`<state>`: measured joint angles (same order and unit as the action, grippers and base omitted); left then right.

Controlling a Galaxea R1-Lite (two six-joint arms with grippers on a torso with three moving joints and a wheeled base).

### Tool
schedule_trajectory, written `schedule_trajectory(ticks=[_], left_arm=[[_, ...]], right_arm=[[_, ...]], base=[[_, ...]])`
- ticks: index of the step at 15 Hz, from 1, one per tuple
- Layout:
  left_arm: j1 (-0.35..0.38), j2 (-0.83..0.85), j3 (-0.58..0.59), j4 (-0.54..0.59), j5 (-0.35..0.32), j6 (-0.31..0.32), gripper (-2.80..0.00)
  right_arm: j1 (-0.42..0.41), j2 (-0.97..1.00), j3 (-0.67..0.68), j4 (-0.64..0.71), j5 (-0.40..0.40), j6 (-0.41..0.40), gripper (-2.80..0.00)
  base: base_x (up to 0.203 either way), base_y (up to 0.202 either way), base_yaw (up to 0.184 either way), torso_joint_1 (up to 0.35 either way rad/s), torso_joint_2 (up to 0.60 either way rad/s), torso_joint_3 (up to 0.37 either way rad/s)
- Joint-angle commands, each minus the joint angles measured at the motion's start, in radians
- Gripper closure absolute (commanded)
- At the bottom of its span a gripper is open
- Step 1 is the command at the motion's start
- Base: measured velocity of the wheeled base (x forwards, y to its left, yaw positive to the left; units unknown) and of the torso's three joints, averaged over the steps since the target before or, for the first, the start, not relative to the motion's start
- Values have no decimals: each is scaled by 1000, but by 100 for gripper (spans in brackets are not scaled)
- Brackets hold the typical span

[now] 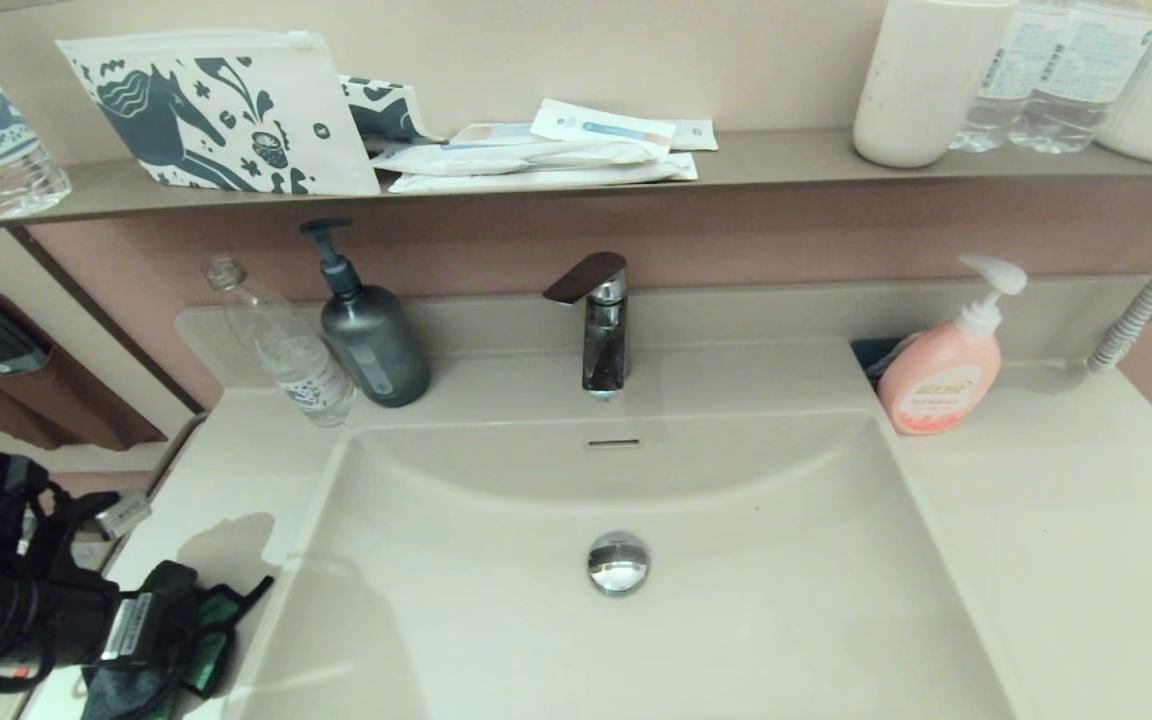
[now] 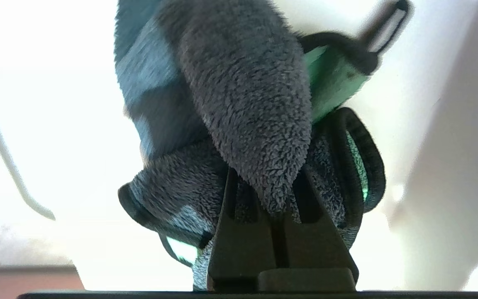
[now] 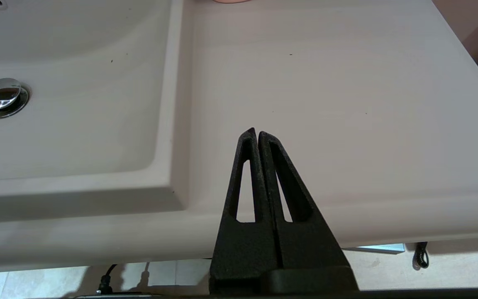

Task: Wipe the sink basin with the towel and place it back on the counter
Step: Wipe the sink

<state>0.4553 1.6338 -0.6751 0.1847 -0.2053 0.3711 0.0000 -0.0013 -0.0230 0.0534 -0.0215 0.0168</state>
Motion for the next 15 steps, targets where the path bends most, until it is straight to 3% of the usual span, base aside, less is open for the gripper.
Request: schedule_trajectory(ticks=[1, 5, 10, 15], left_arm=[[31, -51, 26, -7, -5, 14, 0], [20, 13, -27, -16, -10, 26, 0], [-3, 171, -225, -16, -6, 35, 0], [-49, 216, -357, -13, -4, 40, 0]], right_arm=[[0, 1, 0, 0, -2, 0, 0], [0, 1, 0, 0, -1, 0, 0], [0, 1, 1, 0, 0, 0, 0], [0, 1, 1, 0, 0, 0, 0]], base=[[0, 0, 0, 0, 0, 0], [0, 0, 0, 0, 0, 0], [0, 0, 0, 0, 0, 0], [0, 0, 0, 0, 0, 0]])
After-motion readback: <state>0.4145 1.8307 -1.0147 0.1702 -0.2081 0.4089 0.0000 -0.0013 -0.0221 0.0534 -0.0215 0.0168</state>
